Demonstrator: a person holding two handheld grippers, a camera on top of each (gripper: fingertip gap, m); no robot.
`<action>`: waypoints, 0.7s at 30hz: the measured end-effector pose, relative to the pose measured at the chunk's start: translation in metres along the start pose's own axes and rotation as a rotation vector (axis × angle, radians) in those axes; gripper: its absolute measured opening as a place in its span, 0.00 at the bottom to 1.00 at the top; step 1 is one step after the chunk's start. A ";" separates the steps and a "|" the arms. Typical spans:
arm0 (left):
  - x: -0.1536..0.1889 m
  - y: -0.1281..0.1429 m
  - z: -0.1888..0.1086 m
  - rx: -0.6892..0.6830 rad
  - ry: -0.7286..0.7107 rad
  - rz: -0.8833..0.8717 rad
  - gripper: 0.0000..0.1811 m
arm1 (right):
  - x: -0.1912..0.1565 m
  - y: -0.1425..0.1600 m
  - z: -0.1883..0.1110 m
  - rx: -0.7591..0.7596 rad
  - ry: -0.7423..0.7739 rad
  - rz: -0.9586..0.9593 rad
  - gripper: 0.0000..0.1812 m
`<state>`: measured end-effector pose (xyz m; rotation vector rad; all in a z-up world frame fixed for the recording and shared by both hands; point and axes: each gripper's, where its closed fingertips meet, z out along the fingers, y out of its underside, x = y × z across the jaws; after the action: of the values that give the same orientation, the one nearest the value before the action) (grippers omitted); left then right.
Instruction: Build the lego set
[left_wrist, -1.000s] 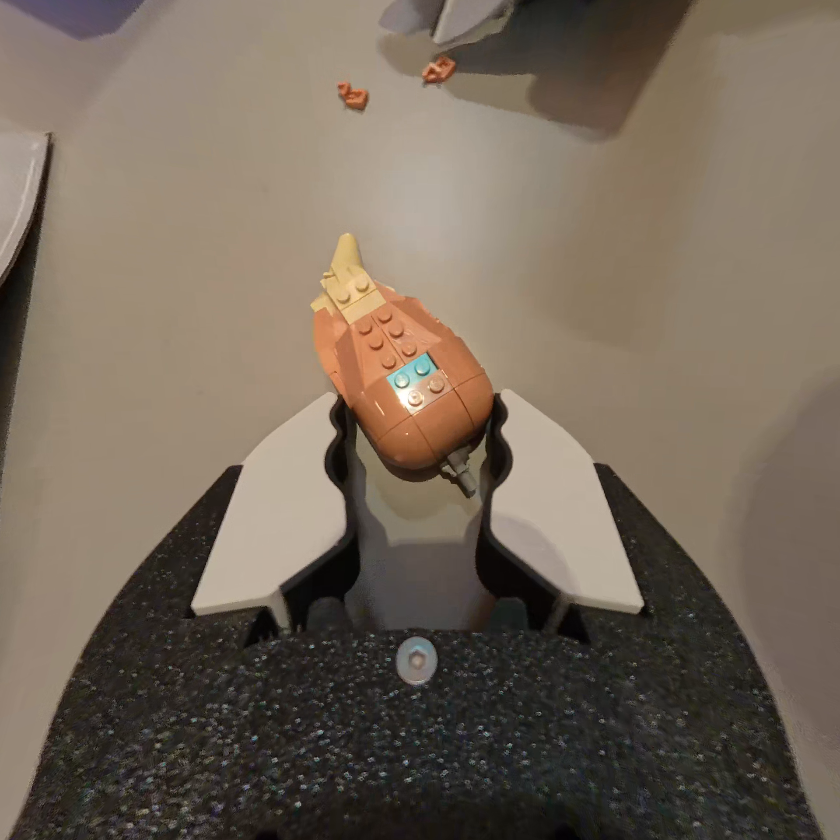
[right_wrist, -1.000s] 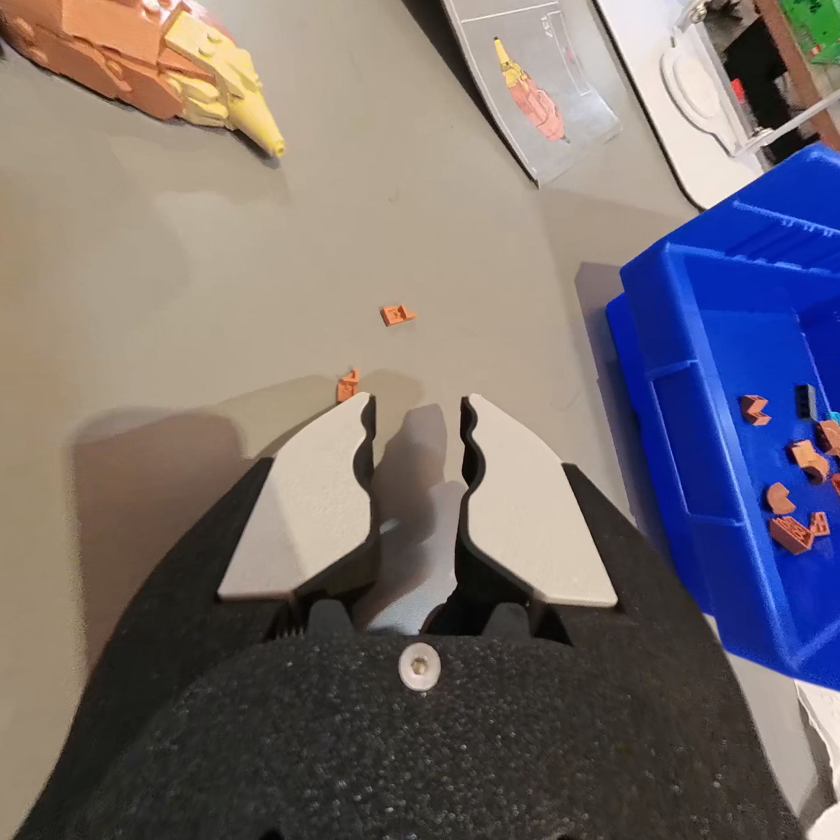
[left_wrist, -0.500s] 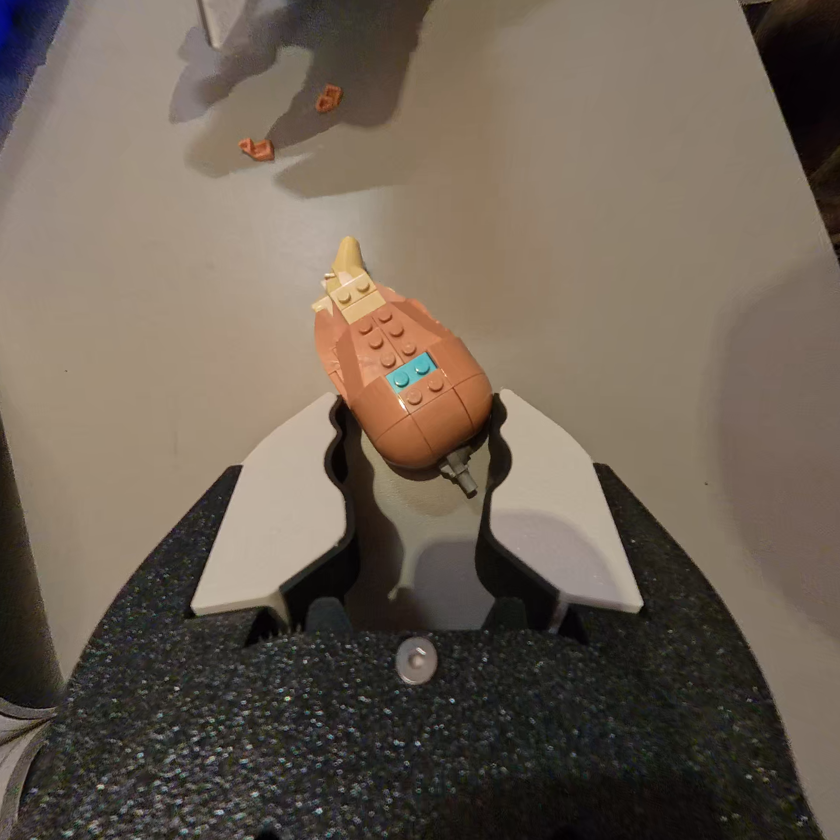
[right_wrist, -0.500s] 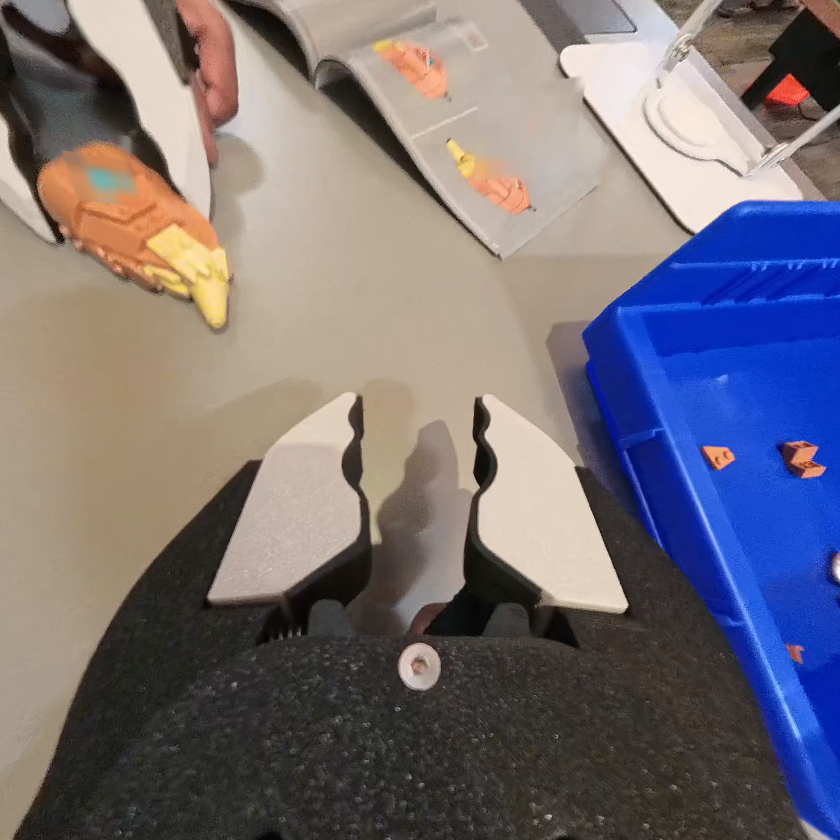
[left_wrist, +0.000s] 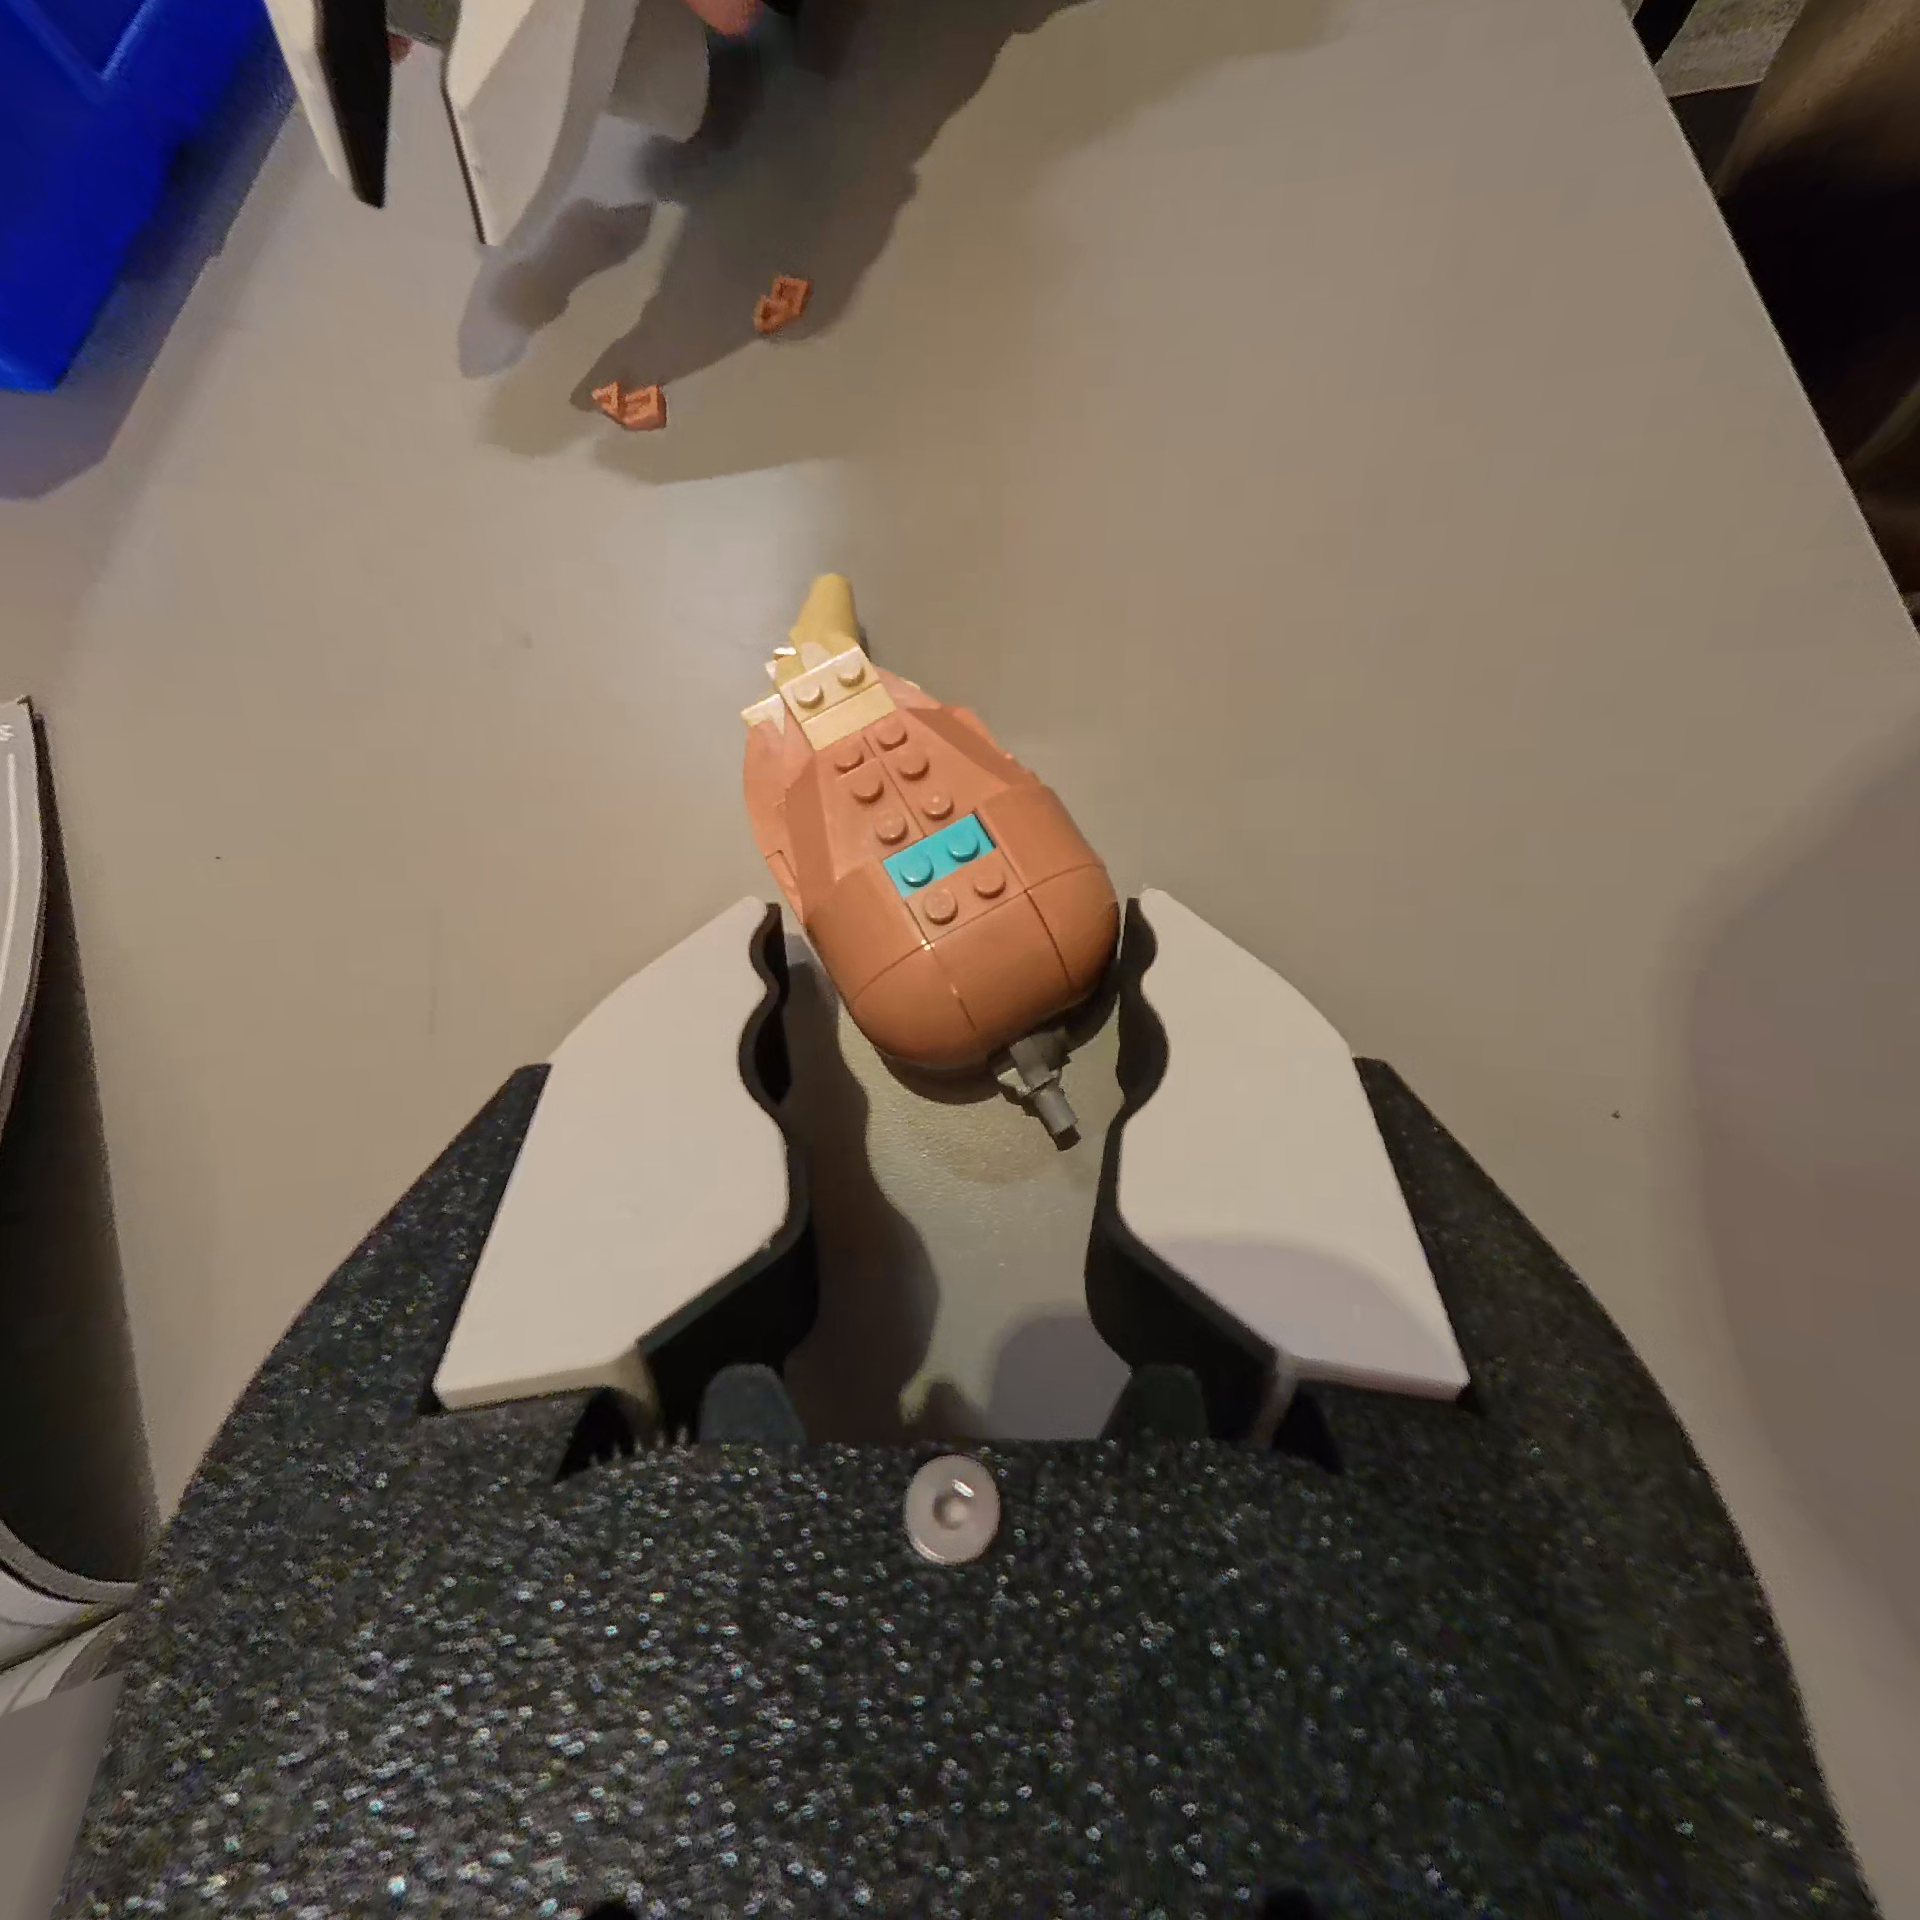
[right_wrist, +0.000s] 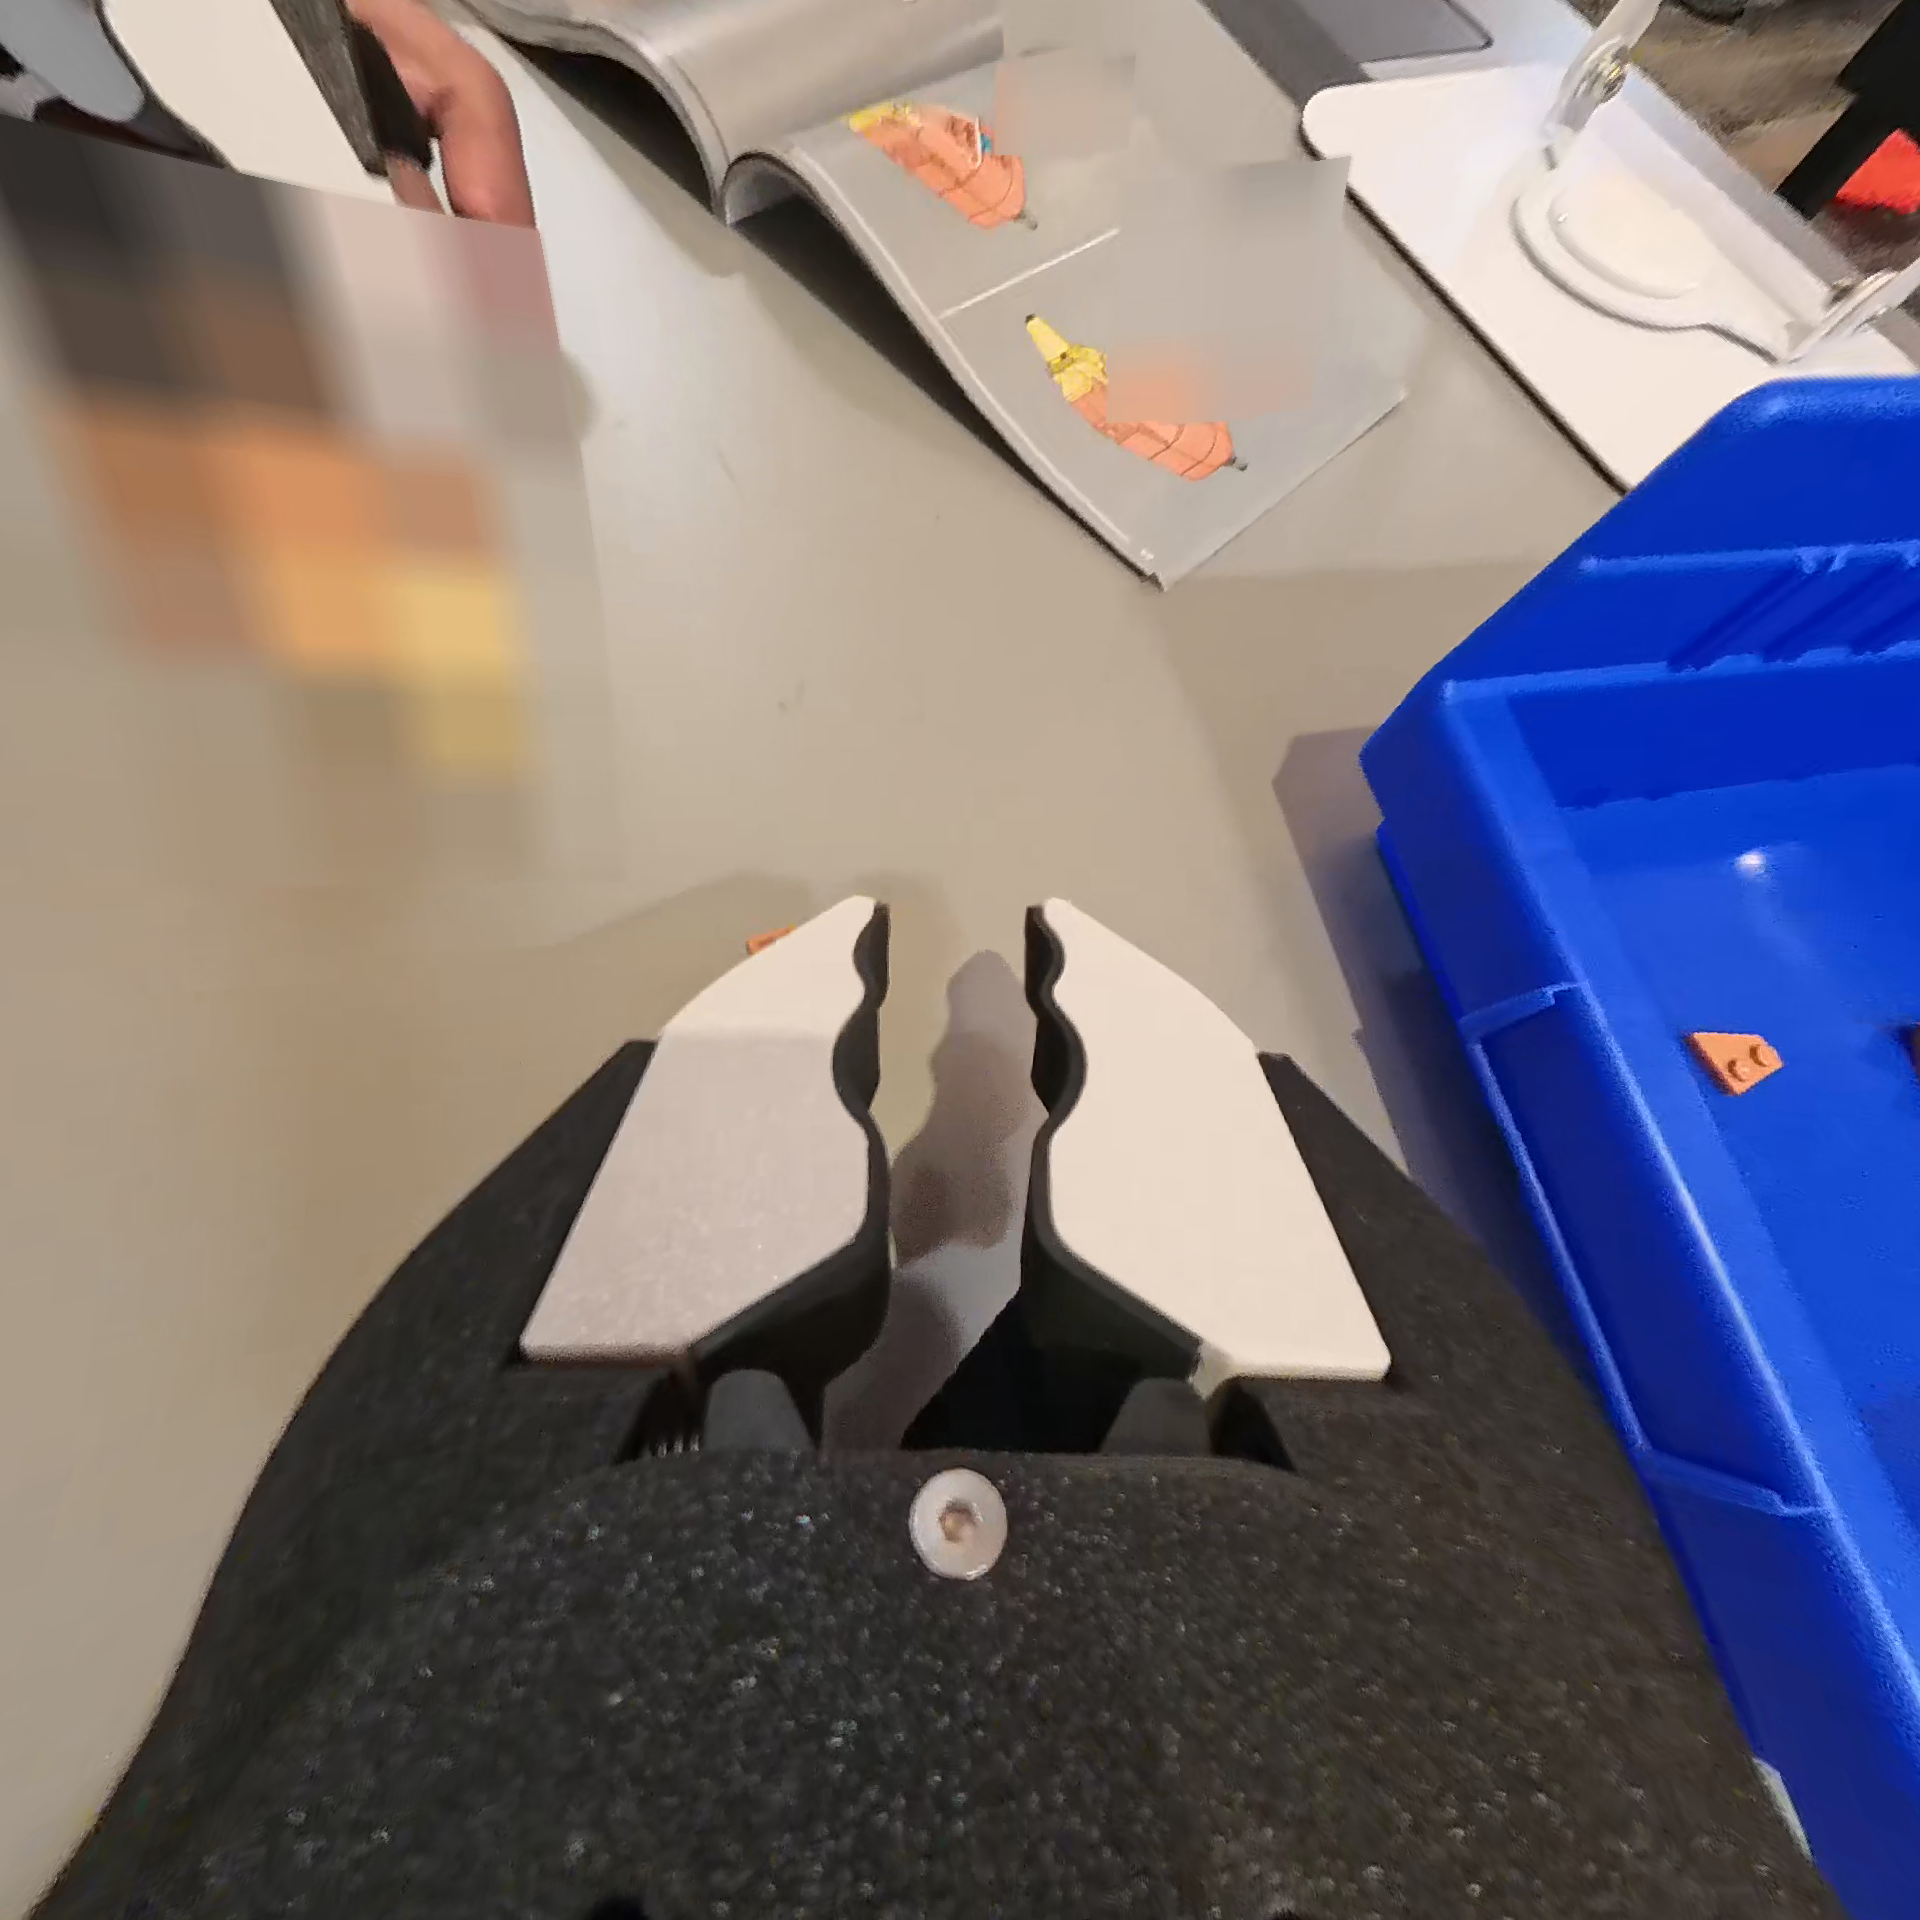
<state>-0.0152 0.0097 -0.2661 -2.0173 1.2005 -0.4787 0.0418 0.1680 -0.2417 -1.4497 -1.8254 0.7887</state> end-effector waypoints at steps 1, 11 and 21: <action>0.000 0.000 0.000 -0.002 -0.001 -0.003 0.34 | 0.000 0.003 0.001 -0.017 -0.006 -0.004 0.14; 0.004 0.001 -0.003 0.007 0.030 -0.009 0.37 | -0.004 0.018 -0.001 -0.061 -0.069 -0.001 0.14; 0.002 -0.005 -0.008 0.060 0.039 -0.047 0.36 | -0.018 0.019 0.008 -0.106 -0.146 -0.061 0.14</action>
<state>-0.0168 0.0059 -0.2571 -1.9964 1.1508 -0.5730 0.0493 0.1537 -0.2643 -1.4272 -2.0389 0.7967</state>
